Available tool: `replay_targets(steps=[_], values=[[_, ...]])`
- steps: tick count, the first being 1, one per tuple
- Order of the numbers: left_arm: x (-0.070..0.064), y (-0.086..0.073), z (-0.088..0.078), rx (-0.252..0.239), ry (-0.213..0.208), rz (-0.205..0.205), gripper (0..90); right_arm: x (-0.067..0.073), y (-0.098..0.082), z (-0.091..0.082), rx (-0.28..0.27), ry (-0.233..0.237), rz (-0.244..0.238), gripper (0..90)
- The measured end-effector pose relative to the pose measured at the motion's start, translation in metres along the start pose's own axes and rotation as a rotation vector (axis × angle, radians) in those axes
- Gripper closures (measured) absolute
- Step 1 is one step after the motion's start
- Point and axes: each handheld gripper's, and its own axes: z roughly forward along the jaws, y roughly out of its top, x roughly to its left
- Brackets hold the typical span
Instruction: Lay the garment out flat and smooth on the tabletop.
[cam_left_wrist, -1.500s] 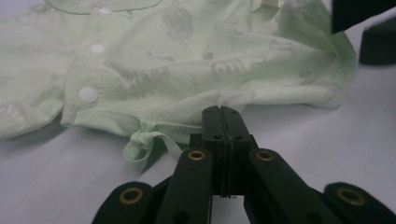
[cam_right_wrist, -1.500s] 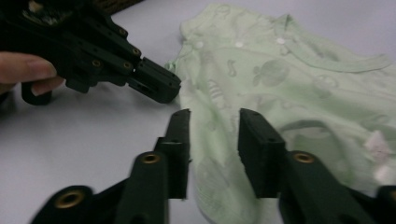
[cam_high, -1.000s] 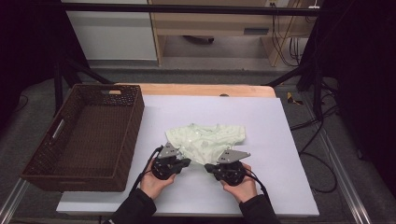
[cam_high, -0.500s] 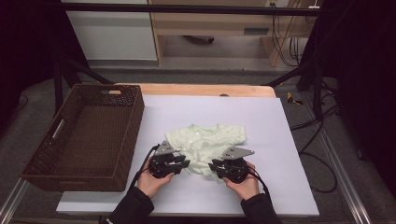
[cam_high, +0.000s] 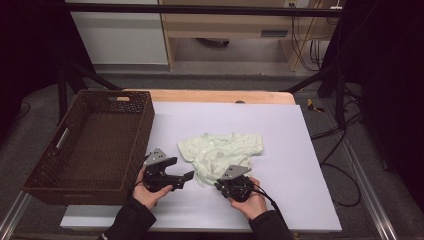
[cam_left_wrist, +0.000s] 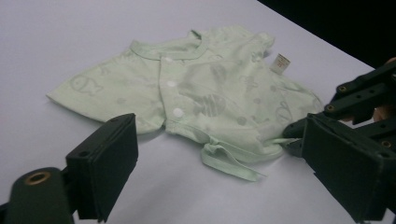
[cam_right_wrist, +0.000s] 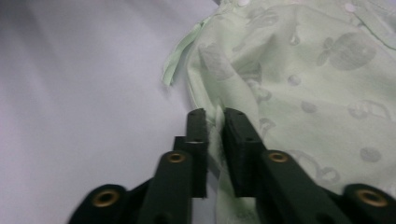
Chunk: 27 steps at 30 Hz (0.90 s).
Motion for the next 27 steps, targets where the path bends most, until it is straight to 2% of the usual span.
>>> replay_targets(steps=[2,5,7,9,11,13,15,18,20,23,25,27], values=[[0.001,0.000,-0.001,0.003,0.009,-0.007,8.2,0.001,0.002,-0.003,-0.010,0.018,0.005,87.3],[0.004,0.001,-0.003,-0.013,0.019,-0.020,7.8,0.005,0.007,-0.013,-0.056,0.070,0.023,87.4],[0.005,0.002,-0.005,-0.024,0.026,-0.027,7.8,0.008,0.013,-0.019,-0.105,0.122,0.049,87.3],[0.006,0.002,-0.006,-0.027,0.033,-0.033,7.8,0.014,0.018,-0.022,-0.132,0.175,0.074,86.9],[0.008,0.001,-0.006,-0.023,0.041,-0.036,7.8,0.020,0.019,-0.017,-0.109,0.217,0.088,83.8],[0.010,0.000,-0.005,-0.018,0.057,-0.037,7.8,0.025,0.017,-0.010,-0.067,0.222,0.087,75.8],[0.012,-0.001,-0.004,-0.009,0.070,-0.039,7.8,0.026,0.016,-0.008,-0.059,0.210,0.081,70.5],[0.013,-0.003,-0.001,0.010,0.073,-0.052,7.8,0.013,0.015,-0.021,-0.109,0.166,0.108,64.6],[0.012,-0.005,0.001,0.023,0.079,-0.056,7.8,-0.001,0.012,-0.034,-0.137,0.094,0.128,61.6],[0.011,-0.007,0.005,0.050,0.060,-0.060,8.1,-0.027,-0.003,-0.051,-0.136,-0.039,0.163,59.4],[0.009,-0.008,0.008,0.063,0.073,-0.047,11.4,-0.042,-0.018,-0.056,-0.116,-0.091,0.206,59.3],[0.008,-0.009,0.012,0.070,0.088,-0.043,12.9,-0.052,-0.034,-0.058,-0.086,-0.116,0.238,59.3]])
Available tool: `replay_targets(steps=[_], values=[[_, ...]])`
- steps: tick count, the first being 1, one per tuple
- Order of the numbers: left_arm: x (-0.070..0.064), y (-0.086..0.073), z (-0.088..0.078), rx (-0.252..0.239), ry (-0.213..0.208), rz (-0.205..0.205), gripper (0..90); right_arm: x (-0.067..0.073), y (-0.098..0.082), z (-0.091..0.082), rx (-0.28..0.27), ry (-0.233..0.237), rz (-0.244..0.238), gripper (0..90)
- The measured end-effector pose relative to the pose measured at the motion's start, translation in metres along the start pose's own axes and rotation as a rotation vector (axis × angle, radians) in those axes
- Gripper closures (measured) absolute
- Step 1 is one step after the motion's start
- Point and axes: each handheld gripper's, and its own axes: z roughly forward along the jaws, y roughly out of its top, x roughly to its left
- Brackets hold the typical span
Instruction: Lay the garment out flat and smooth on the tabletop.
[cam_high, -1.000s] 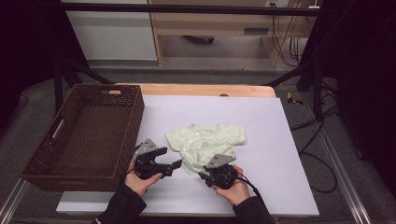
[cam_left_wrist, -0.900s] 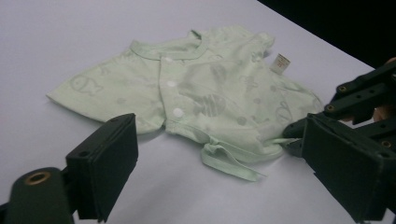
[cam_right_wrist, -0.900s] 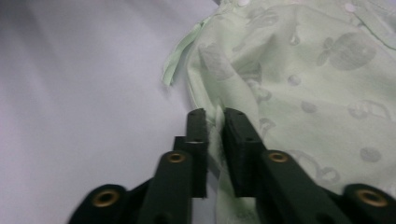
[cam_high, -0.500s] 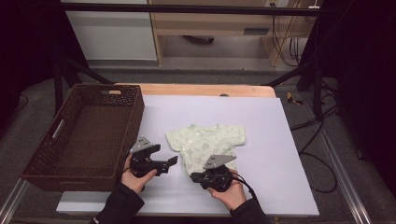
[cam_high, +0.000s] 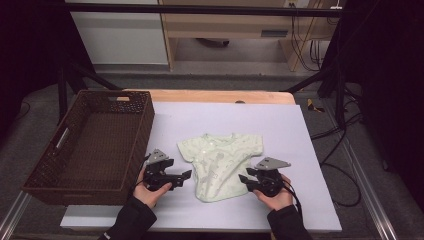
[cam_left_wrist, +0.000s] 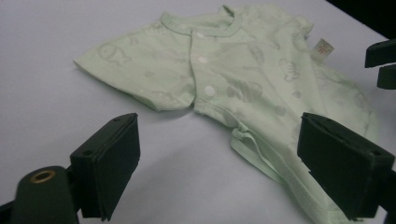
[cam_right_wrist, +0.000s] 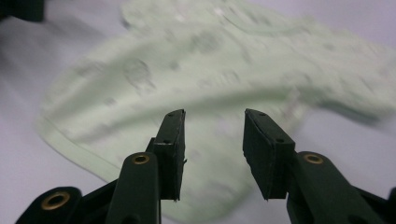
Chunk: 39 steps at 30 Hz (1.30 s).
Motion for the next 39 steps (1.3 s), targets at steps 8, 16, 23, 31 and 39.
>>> replay_targets(steps=[8,16,23,31,39], values=[[0.013,0.010,0.019,0.007,0.084,-0.008,18.8,-0.039,-0.007,0.004,-0.054,-0.091,0.085,49.4],[0.030,0.016,0.043,0.037,0.162,-0.056,35.8,-0.077,0.010,0.026,-0.075,-0.189,0.173,47.3],[0.032,0.016,0.049,0.037,0.145,-0.075,63.8,-0.087,0.018,0.049,-0.031,-0.219,0.193,51.4],[0.035,0.020,0.048,0.018,0.126,-0.074,88.6,-0.083,0.017,0.054,-0.008,-0.192,0.171,80.2],[0.053,0.031,0.042,0.001,0.187,-0.078,88.8,-0.078,0.021,0.054,-0.048,-0.161,0.148,85.2]])
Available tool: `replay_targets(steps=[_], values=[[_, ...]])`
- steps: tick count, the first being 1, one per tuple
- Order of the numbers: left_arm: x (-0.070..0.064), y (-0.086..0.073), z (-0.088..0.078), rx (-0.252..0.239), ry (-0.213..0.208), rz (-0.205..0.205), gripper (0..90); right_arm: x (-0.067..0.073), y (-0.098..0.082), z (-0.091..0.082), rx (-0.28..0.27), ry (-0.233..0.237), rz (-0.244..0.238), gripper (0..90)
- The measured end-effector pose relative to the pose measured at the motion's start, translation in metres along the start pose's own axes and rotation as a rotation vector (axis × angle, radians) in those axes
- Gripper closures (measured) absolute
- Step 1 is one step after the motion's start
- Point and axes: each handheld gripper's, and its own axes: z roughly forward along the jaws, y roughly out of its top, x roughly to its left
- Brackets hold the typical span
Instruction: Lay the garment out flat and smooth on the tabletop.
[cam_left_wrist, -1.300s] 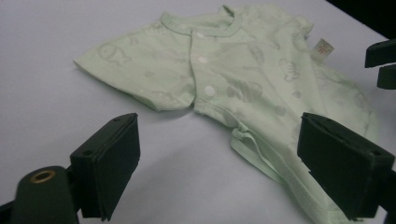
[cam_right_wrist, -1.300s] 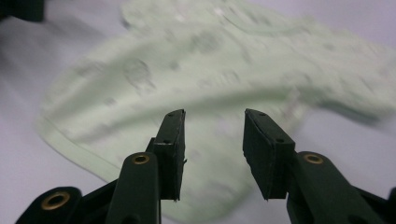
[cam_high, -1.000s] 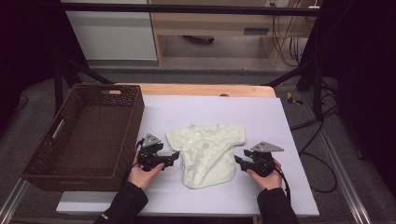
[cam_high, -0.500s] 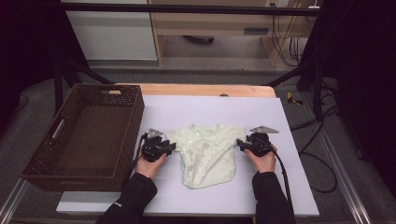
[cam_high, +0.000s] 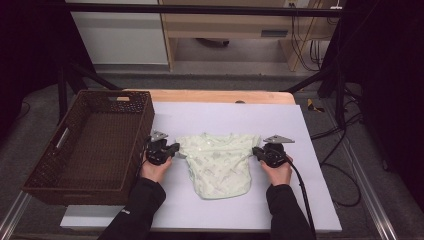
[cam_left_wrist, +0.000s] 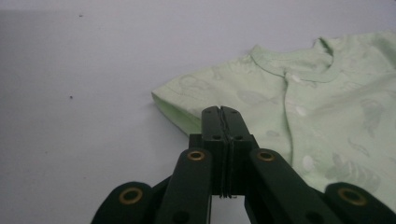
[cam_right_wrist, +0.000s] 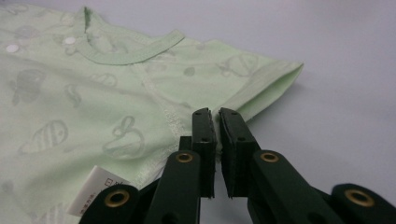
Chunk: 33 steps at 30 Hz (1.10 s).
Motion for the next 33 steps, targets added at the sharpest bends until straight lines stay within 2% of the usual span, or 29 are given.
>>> replay_targets(steps=[2,4,5,7,11,13,15,19,23,29,33], values=[[-0.001,-0.003,0.004,0.042,-0.001,0.012,88.8,0.000,0.000,0.001,0.012,-0.027,-0.002,84.7],[-0.002,-0.006,0.006,0.058,0.003,0.021,88.4,0.000,-0.001,0.002,0.032,-0.054,-0.002,82.2],[-0.002,-0.006,0.006,0.057,-0.001,0.011,86.7,0.000,-0.001,0.001,0.036,-0.056,-0.001,79.4],[-0.002,-0.004,0.002,0.047,-0.019,-0.006,77.0,0.002,0.000,-0.003,0.028,-0.065,-0.008,73.4],[-0.005,0.000,-0.012,0.010,-0.078,-0.009,51.1,0.004,0.003,-0.020,-0.034,-0.016,-0.011,60.9],[-0.009,0.000,-0.020,-0.015,-0.108,0.013,41.4,0.006,0.002,-0.028,-0.060,0.023,0.005,51.6],[-0.014,-0.001,-0.026,-0.035,-0.134,0.025,30.0,0.009,0.001,-0.036,-0.071,0.050,-0.001,44.2],[-0.022,-0.006,-0.035,-0.046,-0.169,0.064,18.5,0.013,-0.004,-0.049,-0.102,0.107,0.005,31.7],[-0.023,-0.010,-0.043,-0.053,-0.198,0.060,12.5,0.016,-0.011,-0.057,-0.123,0.146,-0.002,22.6],[-0.027,-0.012,-0.052,-0.066,-0.223,0.069,7.4,0.016,-0.023,-0.064,-0.105,0.166,-0.018,15.6],[-0.029,-0.013,-0.052,-0.063,-0.227,0.094,5.2,0.015,-0.029,-0.068,-0.084,0.179,-0.023,9.6]])
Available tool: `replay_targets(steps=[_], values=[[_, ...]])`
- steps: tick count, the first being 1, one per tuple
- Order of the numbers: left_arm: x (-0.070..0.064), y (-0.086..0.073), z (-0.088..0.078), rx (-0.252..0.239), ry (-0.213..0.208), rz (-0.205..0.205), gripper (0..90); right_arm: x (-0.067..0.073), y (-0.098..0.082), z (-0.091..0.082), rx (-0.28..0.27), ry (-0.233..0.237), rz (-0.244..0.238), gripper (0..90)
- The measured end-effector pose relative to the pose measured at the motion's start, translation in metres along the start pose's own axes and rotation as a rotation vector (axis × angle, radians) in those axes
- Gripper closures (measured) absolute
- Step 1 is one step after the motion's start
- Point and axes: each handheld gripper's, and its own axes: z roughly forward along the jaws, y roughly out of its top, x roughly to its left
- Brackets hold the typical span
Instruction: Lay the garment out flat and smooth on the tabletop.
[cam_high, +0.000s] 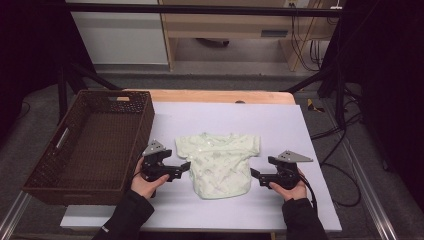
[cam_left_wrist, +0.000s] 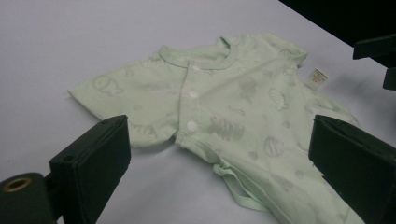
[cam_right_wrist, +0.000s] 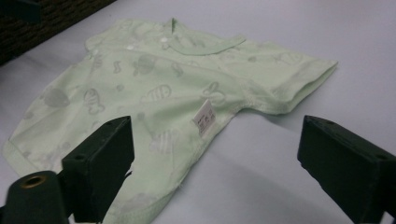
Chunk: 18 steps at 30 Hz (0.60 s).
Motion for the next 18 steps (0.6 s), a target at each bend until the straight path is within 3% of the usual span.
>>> replay_targets(steps=[10,18], values=[[-0.003,0.003,0.007,0.018,0.010,0.021,4.8,-0.002,-0.008,-0.007,0.024,0.017,-0.002,6.0],[0.000,0.007,0.013,0.030,0.024,0.011,4.8,-0.001,-0.011,-0.012,0.022,0.051,-0.017,3.3]])
